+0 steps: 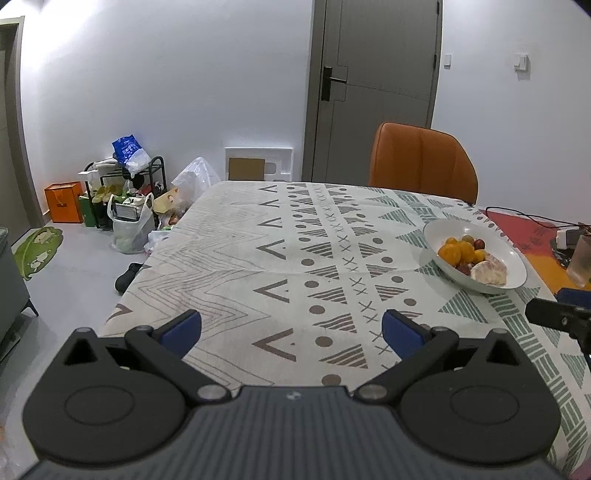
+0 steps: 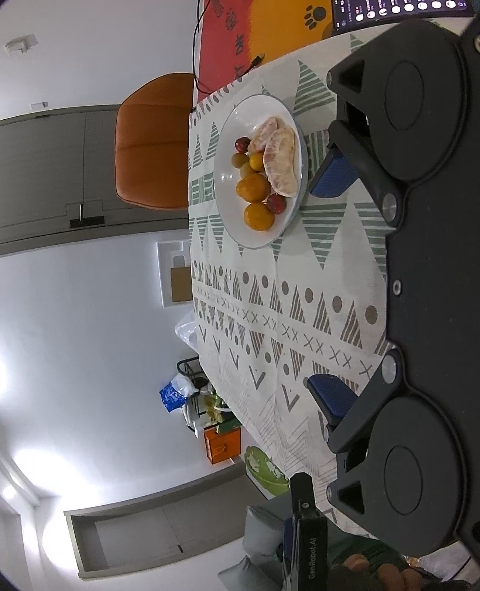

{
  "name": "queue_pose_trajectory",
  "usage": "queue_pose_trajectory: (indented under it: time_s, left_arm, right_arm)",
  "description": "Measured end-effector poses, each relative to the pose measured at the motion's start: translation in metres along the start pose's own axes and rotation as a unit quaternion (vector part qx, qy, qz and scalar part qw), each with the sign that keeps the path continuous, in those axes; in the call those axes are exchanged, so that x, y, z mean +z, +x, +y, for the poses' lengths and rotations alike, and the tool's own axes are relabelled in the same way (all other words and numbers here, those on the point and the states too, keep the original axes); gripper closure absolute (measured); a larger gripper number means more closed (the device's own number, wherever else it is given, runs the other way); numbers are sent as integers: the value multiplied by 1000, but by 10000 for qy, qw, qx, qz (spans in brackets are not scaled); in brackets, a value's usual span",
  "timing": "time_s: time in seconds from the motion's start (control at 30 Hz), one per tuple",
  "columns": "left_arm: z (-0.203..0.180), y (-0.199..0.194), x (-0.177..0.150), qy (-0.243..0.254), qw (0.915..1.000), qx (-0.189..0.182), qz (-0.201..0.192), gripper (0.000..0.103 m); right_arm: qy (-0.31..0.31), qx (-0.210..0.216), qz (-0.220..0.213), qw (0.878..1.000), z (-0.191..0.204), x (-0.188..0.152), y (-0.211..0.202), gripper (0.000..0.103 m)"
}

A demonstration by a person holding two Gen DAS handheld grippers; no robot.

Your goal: Organize fruits

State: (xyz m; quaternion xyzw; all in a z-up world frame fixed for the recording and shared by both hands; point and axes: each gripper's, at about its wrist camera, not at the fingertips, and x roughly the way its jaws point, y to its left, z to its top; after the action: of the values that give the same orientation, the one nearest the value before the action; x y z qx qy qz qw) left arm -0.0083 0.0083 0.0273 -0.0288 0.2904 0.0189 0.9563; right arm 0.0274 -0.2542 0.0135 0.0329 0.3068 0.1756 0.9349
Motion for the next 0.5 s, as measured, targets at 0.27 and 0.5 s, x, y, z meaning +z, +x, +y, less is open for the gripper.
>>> queue_pose_trajectory:
  time_s: [0.27,0.5]
  left_arm:
    - [-6,-1,-1,79,9999,-72,-17,0]
    - [-6,-4,-1,56,9999,-105,-10,0]
  right_arm:
    - [-1,-19,-30,10000,-2,1,-4,0]
    - [25,-32,-67,10000,-4,2,-5,0]
